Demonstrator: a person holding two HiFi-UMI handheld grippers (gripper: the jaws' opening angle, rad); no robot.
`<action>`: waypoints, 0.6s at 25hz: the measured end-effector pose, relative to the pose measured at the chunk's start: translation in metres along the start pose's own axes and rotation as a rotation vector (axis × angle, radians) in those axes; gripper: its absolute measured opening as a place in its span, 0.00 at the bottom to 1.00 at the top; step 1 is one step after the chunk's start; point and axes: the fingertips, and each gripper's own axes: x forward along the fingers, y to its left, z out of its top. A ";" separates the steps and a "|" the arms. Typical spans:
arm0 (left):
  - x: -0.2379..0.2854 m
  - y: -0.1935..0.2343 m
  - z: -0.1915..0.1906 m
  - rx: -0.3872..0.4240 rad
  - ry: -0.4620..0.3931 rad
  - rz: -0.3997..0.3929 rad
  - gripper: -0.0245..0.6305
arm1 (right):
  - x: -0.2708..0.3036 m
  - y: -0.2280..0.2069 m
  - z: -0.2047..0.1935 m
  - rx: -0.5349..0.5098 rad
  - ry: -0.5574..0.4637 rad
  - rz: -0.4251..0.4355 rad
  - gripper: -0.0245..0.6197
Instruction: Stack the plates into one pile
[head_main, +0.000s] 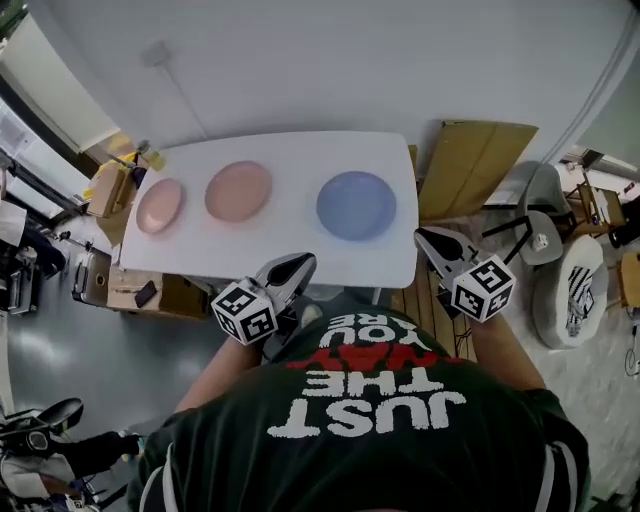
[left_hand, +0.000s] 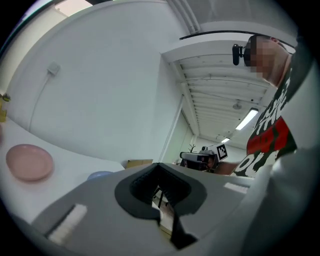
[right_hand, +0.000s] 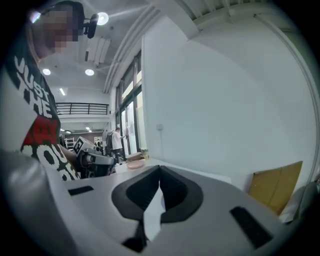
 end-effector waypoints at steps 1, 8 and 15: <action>0.006 0.022 0.007 -0.006 0.015 -0.020 0.05 | 0.018 -0.006 0.006 0.015 -0.006 -0.026 0.05; 0.051 0.132 0.011 0.012 0.246 -0.127 0.05 | 0.105 -0.038 0.034 0.045 0.002 -0.153 0.05; 0.114 0.215 -0.060 -0.178 0.441 0.022 0.10 | 0.125 -0.079 0.018 0.070 0.066 -0.182 0.05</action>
